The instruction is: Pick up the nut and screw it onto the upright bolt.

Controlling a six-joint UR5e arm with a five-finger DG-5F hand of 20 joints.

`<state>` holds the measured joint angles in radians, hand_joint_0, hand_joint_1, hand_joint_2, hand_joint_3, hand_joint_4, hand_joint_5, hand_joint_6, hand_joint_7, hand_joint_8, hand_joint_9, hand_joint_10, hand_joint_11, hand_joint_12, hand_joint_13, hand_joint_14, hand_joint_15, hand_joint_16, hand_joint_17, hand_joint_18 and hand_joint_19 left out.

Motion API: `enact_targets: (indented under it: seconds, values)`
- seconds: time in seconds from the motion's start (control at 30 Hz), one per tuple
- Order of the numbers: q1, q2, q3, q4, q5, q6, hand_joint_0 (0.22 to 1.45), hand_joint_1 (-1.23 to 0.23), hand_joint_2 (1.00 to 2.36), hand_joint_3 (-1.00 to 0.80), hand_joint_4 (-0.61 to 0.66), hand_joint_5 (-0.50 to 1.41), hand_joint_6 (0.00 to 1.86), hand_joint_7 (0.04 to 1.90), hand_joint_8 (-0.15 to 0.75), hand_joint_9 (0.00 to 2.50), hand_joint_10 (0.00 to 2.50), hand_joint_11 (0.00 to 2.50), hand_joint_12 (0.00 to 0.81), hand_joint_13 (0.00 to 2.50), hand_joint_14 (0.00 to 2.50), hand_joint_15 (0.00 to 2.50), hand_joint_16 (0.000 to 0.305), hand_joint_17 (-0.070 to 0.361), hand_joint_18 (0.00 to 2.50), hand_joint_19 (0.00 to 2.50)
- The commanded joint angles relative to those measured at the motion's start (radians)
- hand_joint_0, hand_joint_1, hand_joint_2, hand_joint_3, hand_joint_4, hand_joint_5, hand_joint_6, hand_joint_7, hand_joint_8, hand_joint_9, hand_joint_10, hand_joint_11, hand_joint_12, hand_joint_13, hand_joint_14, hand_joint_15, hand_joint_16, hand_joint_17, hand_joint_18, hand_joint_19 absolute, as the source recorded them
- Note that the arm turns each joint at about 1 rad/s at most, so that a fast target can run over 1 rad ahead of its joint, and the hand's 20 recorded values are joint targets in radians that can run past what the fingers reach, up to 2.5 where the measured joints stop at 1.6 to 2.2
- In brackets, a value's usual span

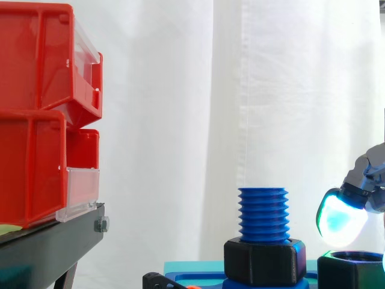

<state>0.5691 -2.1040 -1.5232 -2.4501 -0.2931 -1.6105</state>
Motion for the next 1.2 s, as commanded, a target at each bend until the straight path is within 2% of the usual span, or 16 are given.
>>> enact_targets:
  seconds: [0.0,0.17,0.2,0.23,0.33,0.8,1.17]
  values:
    - [0.000,-0.001,0.000,-0.001,-0.001,0.000,0.40,-0.62,1.00,-0.50,0.17,-0.24,0.50,0.77,0.250,0.24,0.00,0.00,0.331,0.37,0.00,0.00,0.040,0.089,0.17,0.00]
    - [0.000,-0.001,0.000,-0.001,0.002,-0.003,0.40,-0.63,1.00,-0.50,0.17,-0.24,0.50,0.80,0.250,0.24,0.00,0.00,0.334,0.38,0.00,0.00,0.040,0.091,0.17,0.00]
    - [0.000,-0.001,0.000,-0.001,0.003,-0.017,0.40,-0.63,1.00,-0.50,0.17,-0.24,0.50,0.80,0.250,0.24,0.00,0.00,0.334,0.38,0.00,0.00,0.040,0.091,0.17,0.00]
    - [0.000,-0.001,0.000,0.006,0.009,-0.066,0.40,-0.63,1.00,-0.50,0.17,-0.24,0.50,0.80,0.251,0.25,0.00,0.00,0.335,0.38,0.00,0.00,0.040,0.091,0.17,0.00]
    - [0.000,0.001,0.000,0.022,0.017,-0.083,0.40,-0.63,1.00,-0.50,0.17,-0.24,0.50,0.80,0.252,0.25,0.00,0.00,0.337,0.39,0.00,0.00,0.041,0.092,0.18,0.00]
    - [-0.002,-0.001,0.000,0.029,0.011,-0.075,0.40,-0.62,1.00,-0.50,0.17,-0.24,0.50,0.80,0.253,0.26,0.00,0.00,0.335,0.42,0.00,0.00,0.041,0.092,0.22,0.00]
    - [-0.003,-0.001,0.000,0.026,0.011,-0.025,0.40,-0.61,1.00,-0.50,0.17,-0.24,0.50,0.80,0.255,0.27,0.00,0.00,0.335,0.43,0.00,0.00,0.041,0.091,0.23,0.00]
